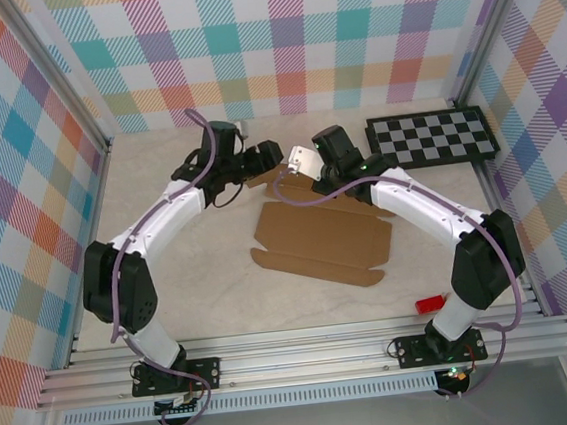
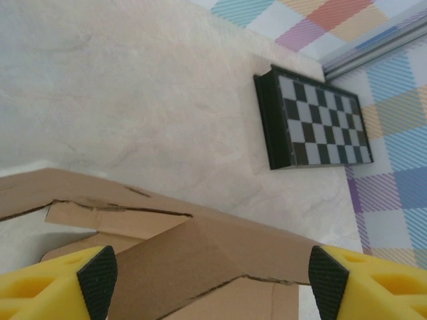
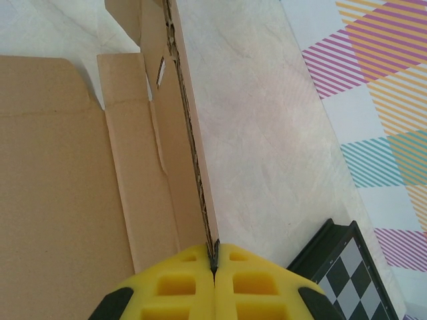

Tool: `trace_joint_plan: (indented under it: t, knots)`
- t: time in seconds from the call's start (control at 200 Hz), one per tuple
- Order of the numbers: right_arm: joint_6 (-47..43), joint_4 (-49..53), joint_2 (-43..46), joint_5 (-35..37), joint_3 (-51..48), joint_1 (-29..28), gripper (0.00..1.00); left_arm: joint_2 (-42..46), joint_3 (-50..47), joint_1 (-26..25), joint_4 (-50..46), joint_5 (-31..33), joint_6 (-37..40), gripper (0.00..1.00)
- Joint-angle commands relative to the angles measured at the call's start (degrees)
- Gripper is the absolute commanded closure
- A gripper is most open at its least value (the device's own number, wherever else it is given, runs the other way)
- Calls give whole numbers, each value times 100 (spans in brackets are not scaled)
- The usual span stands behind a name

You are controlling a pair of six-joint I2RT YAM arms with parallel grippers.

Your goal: Fold the paper box

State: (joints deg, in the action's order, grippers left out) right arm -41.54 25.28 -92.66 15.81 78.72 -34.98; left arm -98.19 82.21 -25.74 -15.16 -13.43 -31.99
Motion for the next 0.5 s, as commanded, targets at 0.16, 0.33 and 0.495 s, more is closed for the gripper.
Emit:
trace_joint_plan:
  t: [0.16,0.33,0.495]
  knots:
    - [208,39,77,-187,-64,-26,100,-288,185,-279,-264,-167,-132,30]
    - [168,44,86,-209,-76,-31,100,-390,303,-470,-407,-207,-58,43]
    - [146,50,79,-225,-56,-26,100,-455,301,-587,-536,-208,-109,52]
